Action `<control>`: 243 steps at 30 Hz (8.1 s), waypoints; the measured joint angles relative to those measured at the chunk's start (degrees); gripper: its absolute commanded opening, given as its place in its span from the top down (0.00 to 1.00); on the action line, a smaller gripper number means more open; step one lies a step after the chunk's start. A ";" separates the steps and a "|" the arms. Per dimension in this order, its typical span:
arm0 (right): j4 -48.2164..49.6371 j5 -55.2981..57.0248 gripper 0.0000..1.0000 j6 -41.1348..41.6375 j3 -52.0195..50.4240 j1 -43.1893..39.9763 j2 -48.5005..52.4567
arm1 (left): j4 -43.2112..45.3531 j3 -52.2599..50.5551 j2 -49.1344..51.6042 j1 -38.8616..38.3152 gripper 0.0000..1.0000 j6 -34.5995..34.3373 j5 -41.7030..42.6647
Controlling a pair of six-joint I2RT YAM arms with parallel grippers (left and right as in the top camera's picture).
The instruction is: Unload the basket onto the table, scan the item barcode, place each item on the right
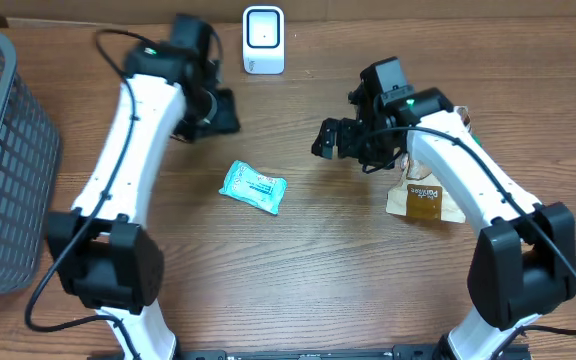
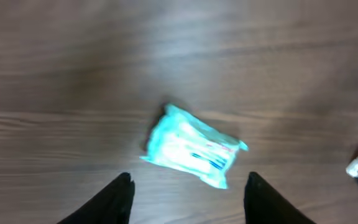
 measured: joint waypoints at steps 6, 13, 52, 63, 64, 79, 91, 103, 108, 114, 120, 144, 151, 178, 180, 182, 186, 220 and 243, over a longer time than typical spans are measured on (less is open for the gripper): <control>9.75 -3.19 0.05 2.36 -7.91 4.63 0.00 | -1.60 2.12 0.02 5.84 0.03 1.27 -2.34; 19.08 -3.30 0.14 6.73 -12.66 8.24 0.09 | -0.79 2.12 0.02 13.09 0.00 2.60 -5.66; 38.27 -2.56 0.96 27.63 -14.34 16.11 11.13 | -0.42 2.12 0.02 17.66 0.00 2.99 -6.49; 29.92 -3.76 0.96 17.29 -9.90 15.63 11.67 | -0.42 2.12 0.02 17.66 0.00 2.99 -6.49; 26.84 -2.38 0.96 15.58 -8.70 15.63 11.50 | -0.39 2.12 0.02 17.66 0.00 2.99 -6.51; 5.38 54.12 0.96 4.76 -0.31 24.37 -0.66 | -0.42 2.12 0.02 17.66 0.00 2.99 -6.49; 2.23 84.30 0.96 -0.68 -0.31 28.87 12.28 | -0.42 2.12 0.02 17.66 0.00 2.99 -6.49; 3.87 76.35 0.20 -2.71 -0.31 39.71 15.50 | -0.42 2.12 0.02 17.66 0.00 2.99 -6.51; 3.76 66.16 0.20 -3.02 -0.31 43.10 15.50 | -0.42 2.12 0.02 17.66 0.00 2.99 -6.51; 3.76 56.96 0.25 -1.18 -0.31 41.83 15.08 | -0.42 2.12 0.02 17.66 0.00 2.99 -6.49; 5.16 44.85 0.44 0.81 0.00 32.96 7.32 | -0.42 2.12 0.02 17.66 0.00 2.99 -6.49; 14.51 23.71 0.80 23.85 -2.80 9.05 11.30 | -0.42 2.12 0.02 17.66 0.00 2.99 -6.49; 16.85 23.82 0.80 23.78 -2.80 9.05 12.22 | -0.42 2.12 0.02 17.66 0.00 2.99 -6.49; 13.94 3.23 0.47 -6.99 1.90 22.01 13.51 | -0.39 2.12 0.02 17.66 0.00 2.99 -6.49; 10.16 3.26 0.54 -5.35 4.81 21.53 13.25 | -0.42 2.12 0.02 17.66 0.00 2.99 -6.49; 6.78 2.82 0.67 -3.50 7.06 21.24 12.22 | -0.42 2.12 0.02 17.66 0.01 2.99 -6.51; 3.30 0.31 0.88 0.31 8.44 21.88 9.27 | -0.42 2.12 0.02 17.66 0.00 2.99 -6.49; 0.68 17.92 0.93 18.95 0.90 23.87 13.25 | -0.42 2.12 0.02 17.66 0.00 2.99 -6.49; -1.77 3.17 0.34 0.11 5.90 10.91 9.01 | -0.42 2.12 0.02 17.66 0.00 2.99 -6.51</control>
